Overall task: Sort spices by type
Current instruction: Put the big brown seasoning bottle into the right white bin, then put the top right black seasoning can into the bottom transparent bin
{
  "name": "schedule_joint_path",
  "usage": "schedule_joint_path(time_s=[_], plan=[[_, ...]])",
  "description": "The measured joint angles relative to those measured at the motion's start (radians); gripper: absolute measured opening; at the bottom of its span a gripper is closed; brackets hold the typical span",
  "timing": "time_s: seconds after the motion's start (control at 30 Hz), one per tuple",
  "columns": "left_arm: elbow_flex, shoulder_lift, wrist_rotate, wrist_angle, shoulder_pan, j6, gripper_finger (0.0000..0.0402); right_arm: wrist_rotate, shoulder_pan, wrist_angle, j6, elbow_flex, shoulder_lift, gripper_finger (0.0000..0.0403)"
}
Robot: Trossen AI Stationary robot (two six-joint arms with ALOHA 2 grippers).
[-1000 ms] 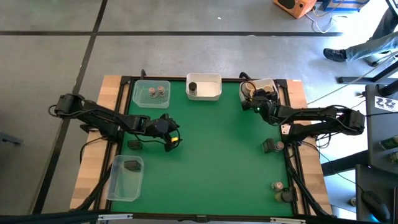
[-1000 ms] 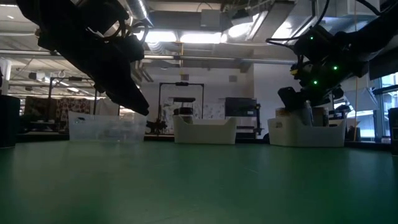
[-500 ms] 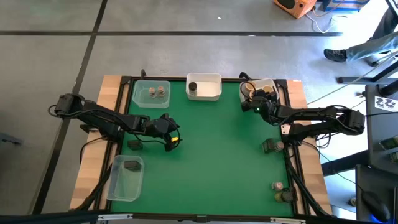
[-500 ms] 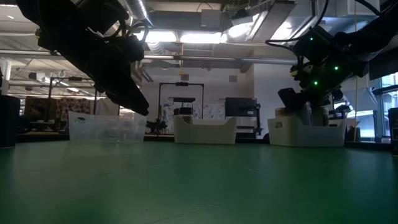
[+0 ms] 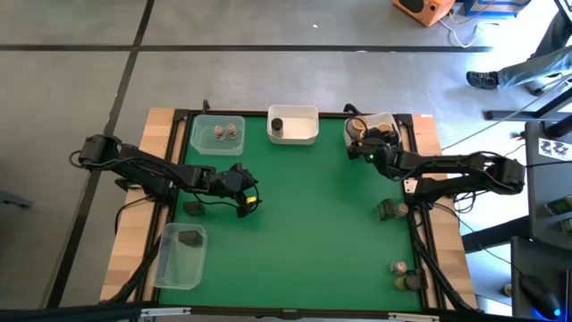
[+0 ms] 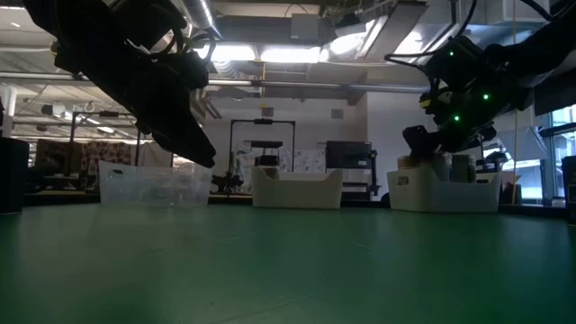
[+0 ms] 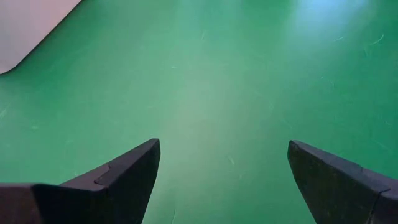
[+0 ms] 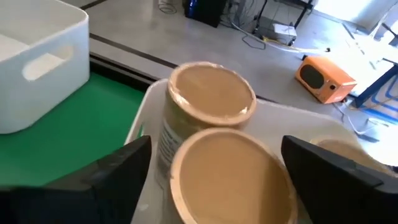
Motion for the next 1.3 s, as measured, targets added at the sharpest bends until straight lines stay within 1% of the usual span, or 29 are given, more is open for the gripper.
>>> schedule_joint_path(time_s=[0.07,0.13,0.3,0.37,0.5,0.57,0.67,0.8,1.0,1.13,1.3], plan=[[0.000,0.000,0.000,-0.002,0.000,0.000,0.0335,-0.007,0.000,-0.030,-0.026,0.026,-0.019,0.0365],[0.000,0.000,0.000,-0.002,0.000,-0.001,0.0335,-0.031,0.000,-0.107,-0.046,0.072,-0.048,0.0366],[0.000,0.000,0.000,-0.003,-0.001,-0.012,0.0335,-0.120,0.000,-0.393,-0.062,0.231,-0.116,0.0360],[0.000,0.000,0.000,-0.003,-0.001,-0.012,0.0335,-0.187,0.000,-0.510,-0.062,0.297,-0.133,0.0357],[0.000,0.000,0.000,-0.002,-0.001,-0.012,0.0335,-0.388,0.000,-0.718,-0.056,0.419,-0.142,0.0356],[0.000,0.000,0.000,0.001,-0.001,-0.011,0.0335,-0.479,0.013,-0.793,-0.031,0.462,-0.142,0.0356],[0.000,0.000,0.000,0.001,-0.001,0.001,0.0335,-0.559,0.060,-0.861,0.008,0.496,-0.141,0.0356],[0.000,0.000,0.000,0.009,-0.001,0.013,0.0335,-0.631,0.144,-0.961,0.130,0.513,-0.141,0.0356],[0.000,0.000,0.000,0.049,-0.001,0.062,0.0335,-0.822,0.294,-1.057,0.336,0.513,-0.141,0.0356],[0.000,0.000,0.000,0.048,-0.001,0.069,0.0335,-0.887,0.372,-1.147,0.504,0.513,-0.141,0.0356],[0.000,0.000,0.000,0.053,-0.001,0.069,0.0335,-0.941,0.445,-1.254,0.687,0.513,-0.141,0.0356]])
